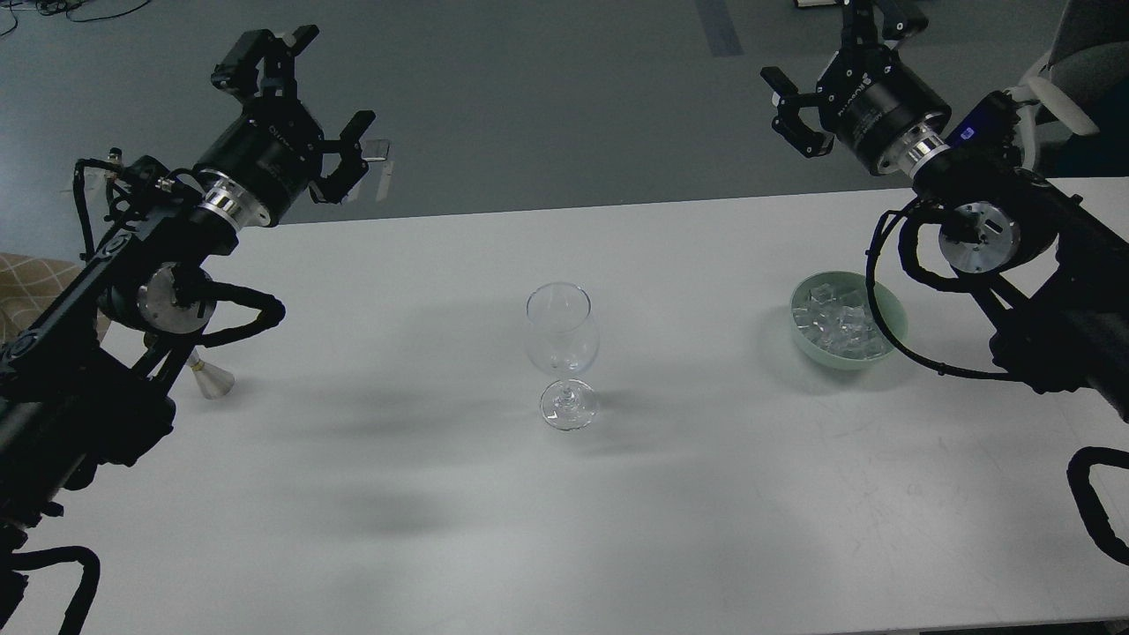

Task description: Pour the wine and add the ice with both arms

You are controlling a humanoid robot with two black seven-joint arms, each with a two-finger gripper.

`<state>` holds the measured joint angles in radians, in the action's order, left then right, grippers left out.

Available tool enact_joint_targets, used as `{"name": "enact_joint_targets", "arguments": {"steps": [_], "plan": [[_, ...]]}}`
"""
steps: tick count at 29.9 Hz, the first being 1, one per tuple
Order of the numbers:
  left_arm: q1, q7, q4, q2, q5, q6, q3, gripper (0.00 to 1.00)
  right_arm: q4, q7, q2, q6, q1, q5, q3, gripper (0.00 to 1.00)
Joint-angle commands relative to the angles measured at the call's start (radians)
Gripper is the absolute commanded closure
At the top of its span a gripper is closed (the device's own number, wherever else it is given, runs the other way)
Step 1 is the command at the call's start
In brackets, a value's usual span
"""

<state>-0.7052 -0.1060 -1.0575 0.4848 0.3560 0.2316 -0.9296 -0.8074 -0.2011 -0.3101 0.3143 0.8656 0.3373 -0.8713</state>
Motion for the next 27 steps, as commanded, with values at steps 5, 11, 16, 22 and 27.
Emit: {"name": "enact_joint_targets", "arguments": {"steps": [5, 11, 16, 22, 27], "plan": [[0.006, 0.002, -0.004, 0.002, 0.0, 0.0, -0.001, 0.02, -0.004, 0.0, 0.0, 0.002, -0.005, 0.0, 0.0, 0.0], [0.007, 0.0, -0.009, 0.002, 0.001, 0.0, 0.0, 0.02, -0.004, 0.0, 0.0, 0.002, -0.007, 0.0, 0.0, 0.0], [0.007, 0.0, -0.009, 0.006, 0.003, 0.002, 0.0, 0.02, -0.003, -0.001, 0.0, 0.002, -0.007, 0.0, 0.0, 0.0], [0.009, -0.001, -0.018, 0.008, 0.008, 0.0, 0.0, 0.02, -0.003, -0.001, 0.003, 0.002, -0.004, 0.002, 0.0, 0.0], [0.01, -0.008, -0.018, 0.006, 0.011, 0.0, -0.001, 0.02, -0.003, -0.001, 0.008, 0.002, 0.0, 0.002, 0.0, 0.0]]}}
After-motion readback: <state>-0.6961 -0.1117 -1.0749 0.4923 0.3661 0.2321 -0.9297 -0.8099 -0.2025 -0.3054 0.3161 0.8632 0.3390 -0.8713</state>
